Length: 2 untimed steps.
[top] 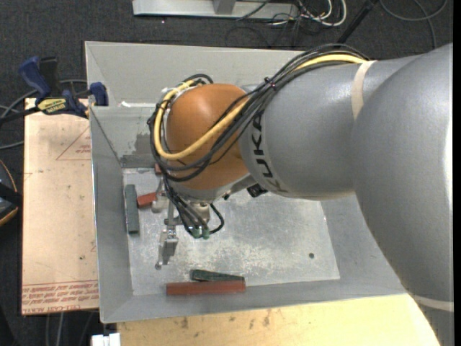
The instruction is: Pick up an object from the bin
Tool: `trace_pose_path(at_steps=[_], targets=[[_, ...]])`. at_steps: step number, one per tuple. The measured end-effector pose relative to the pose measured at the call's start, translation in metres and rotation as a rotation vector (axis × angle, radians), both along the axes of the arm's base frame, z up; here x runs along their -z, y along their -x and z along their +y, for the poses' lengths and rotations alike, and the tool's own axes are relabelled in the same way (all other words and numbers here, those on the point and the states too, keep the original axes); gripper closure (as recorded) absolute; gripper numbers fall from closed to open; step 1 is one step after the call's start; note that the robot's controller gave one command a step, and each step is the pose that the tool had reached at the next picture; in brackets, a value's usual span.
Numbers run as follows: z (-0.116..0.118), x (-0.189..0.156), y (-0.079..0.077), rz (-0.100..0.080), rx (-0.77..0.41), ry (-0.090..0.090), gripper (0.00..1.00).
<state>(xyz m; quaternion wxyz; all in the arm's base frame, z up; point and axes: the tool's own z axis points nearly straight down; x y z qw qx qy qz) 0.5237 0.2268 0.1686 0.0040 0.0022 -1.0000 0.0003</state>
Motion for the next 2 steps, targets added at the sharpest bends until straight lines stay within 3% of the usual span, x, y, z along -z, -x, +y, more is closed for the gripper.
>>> trace_pose_path(at_steps=[1, 2], targets=[[-0.001, -0.005, -0.002, -0.008, 0.004, -0.002, 0.00], [-0.005, 0.041, -0.035, -0.016, 0.060, -0.005, 0.00]])
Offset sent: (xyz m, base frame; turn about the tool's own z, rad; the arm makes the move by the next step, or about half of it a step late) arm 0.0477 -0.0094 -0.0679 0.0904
